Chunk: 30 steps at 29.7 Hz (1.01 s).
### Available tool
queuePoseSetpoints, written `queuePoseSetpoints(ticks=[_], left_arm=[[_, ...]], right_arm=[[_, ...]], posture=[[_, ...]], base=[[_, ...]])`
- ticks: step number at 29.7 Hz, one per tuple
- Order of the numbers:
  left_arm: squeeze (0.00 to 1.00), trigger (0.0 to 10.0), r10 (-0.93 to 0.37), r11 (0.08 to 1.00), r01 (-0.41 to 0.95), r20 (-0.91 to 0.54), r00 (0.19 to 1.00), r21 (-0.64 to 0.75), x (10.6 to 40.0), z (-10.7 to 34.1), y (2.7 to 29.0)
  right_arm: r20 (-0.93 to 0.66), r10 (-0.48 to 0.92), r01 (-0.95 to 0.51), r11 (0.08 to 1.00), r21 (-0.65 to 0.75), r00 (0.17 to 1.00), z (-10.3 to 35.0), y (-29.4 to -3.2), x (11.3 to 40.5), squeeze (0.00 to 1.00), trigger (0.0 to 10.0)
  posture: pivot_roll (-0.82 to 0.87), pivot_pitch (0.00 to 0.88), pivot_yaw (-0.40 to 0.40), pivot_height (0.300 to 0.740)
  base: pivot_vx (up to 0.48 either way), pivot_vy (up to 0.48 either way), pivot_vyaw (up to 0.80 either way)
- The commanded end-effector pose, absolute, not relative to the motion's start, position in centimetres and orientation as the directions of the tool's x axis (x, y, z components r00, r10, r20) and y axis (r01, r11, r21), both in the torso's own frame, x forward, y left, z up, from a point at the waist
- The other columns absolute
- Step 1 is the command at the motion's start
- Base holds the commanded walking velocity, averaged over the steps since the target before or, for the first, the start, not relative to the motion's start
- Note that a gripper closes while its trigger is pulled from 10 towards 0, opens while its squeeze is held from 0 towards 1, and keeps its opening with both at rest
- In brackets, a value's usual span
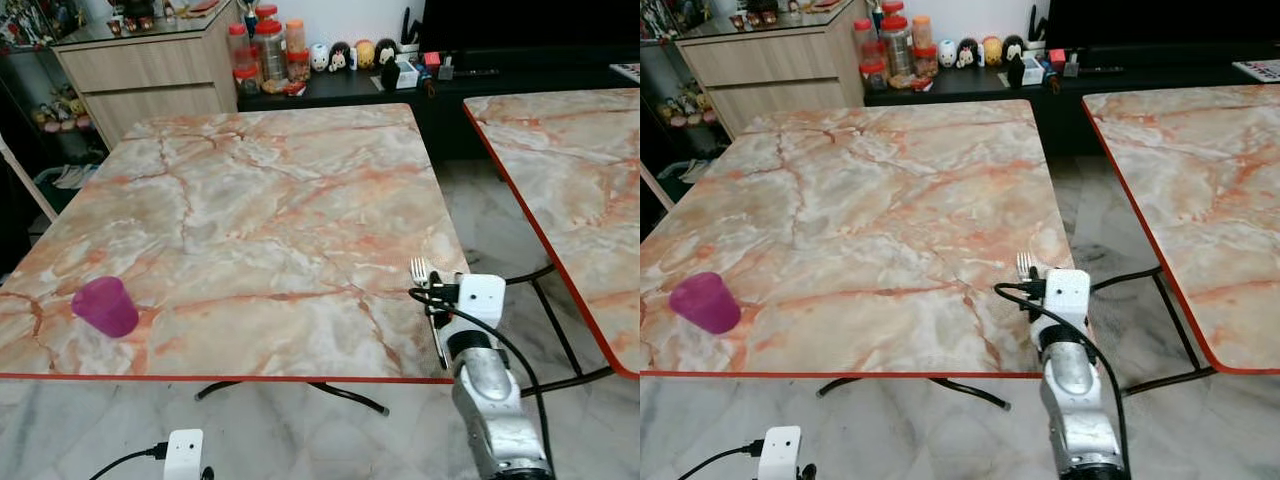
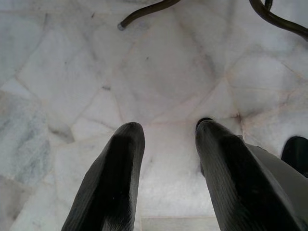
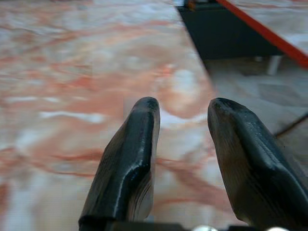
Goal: Setting the table
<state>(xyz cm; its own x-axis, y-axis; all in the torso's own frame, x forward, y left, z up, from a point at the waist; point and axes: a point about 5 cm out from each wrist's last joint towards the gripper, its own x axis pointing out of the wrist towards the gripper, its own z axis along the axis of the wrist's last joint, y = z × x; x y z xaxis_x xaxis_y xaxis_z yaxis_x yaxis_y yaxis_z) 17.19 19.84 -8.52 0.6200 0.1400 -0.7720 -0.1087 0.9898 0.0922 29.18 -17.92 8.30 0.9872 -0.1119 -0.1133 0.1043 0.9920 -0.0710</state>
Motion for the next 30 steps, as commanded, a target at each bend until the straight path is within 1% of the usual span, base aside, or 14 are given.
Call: queuePoseSetpoints(ticks=[1, 2, 3, 4, 7, 8, 15, 20, 23, 30], left_arm=[[0.0, 10.0, 0.142, 0.989, -0.111, -0.78, 0.609, 0.094, 17.0, -8.6, 20.1], [0.0, 10.0, 0.142, 0.989, -0.11, -0.78, 0.61, 0.094, 17.0, -8.6, 20.1], [0.0, 10.0, 0.142, 0.989, -0.109, -0.779, 0.611, 0.095, 17.1, -8.6, 20.1], [0.0, 10.0, 0.142, 0.989, -0.109, -0.778, 0.612, 0.095, 17.1, -8.6, 20.1], [0.0, 10.0, 0.144, 0.989, -0.11, -0.778, 0.612, 0.096, 17.1, -8.5, 20.1], [0.0, 10.0, 0.145, 0.989, -0.109, -0.779, 0.61, 0.098, 17.0, -8.6, 20.2], [0.0, 10.0, 0.14, 0.99, -0.107, -0.781, 0.608, 0.094, 16.8, -8.7, 20.0], [0.0, 10.0, 0.15, 0.988, -0.124, -0.78, 0.607, 0.094, 16.7, -8.7, 20.1], [0.0, 10.0, 0.155, 0.987, -0.132, -0.782, 0.604, 0.093, 16.5, -8.8, 20.2], [0.0, 10.0, 0.154, 0.987, -0.136, -0.784, 0.602, 0.089, 16.5, -8.8, 20.1]], right_arm=[[-0.136, -0.11, 0.099, 0.991, -0.087, 0.985, 8.6, -17.8, 29.7, 0.0, 10.0], [-0.144, -0.104, 0.093, 0.992, -0.084, 0.984, 8.5, -17.9, 29.7, 0.0, 10.0], [-0.148, -0.092, 0.081, 0.994, -0.076, 0.985, 8.5, -17.8, 29.8, 0.97, 10.0], [-0.15, -0.078, 0.068, 0.995, -0.07, 0.986, 8.5, -17.7, 29.9, 1.0, 10.0], [-0.147, -0.06, 0.05, 0.997, -0.066, 0.987, 8.7, -17.4, 30.1, 1.0, 10.0], [-0.153, -0.023, 0.015, 0.999, -0.052, 0.988, 8.7, -16.7, 30.2, 0.01, 10.0], [-0.215, -0.003, -0.004, 0.999, -0.034, 0.977, 7.7, -15.1, 30.1, 0.0, 10.0], [-0.232, 0.003, -0.008, 1.0, -0.019, 0.973, 7.3, -14.6, 30.1, 0.0, 10.0], [-0.232, 0.0, -0.005, 1.0, -0.019, 0.973, 7.4, -14.7, 30.3, 0.0, 10.0], [-0.222, -0.05, 0.043, 0.998, -0.039, 0.974, 7.9, -16.1, 30.8, 0.0, 10.0]], posture=[[-0.03, 0.036, 0.076, 0.74], [-0.03, 0.036, 0.076, 0.74], [-0.03, 0.031, 0.075, 0.74], [-0.02, 0.028, 0.074, 0.74], [-0.02, 0.025, 0.073, 0.74], [-0.02, 0.021, 0.073, 0.74], [0.0, 0.014, 0.064, 0.74], [0.01, 0.024, 0.059, 0.74], [0.01, 0.031, 0.059, 0.74], [0.0, 0.039, 0.058, 0.74]], base=[[0.0, 0.0, 0.0], [0.0, 0.0, 0.0], [0.0, 0.0, 0.0], [0.0, 0.0, 0.0], [0.0, 0.0, 0.0], [0.0, 0.0, 0.0], [0.0, 0.0, 0.0], [0.0, 0.0, 0.0], [0.0, 0.0, 0.0], [0.0, 0.0, 0.0]])
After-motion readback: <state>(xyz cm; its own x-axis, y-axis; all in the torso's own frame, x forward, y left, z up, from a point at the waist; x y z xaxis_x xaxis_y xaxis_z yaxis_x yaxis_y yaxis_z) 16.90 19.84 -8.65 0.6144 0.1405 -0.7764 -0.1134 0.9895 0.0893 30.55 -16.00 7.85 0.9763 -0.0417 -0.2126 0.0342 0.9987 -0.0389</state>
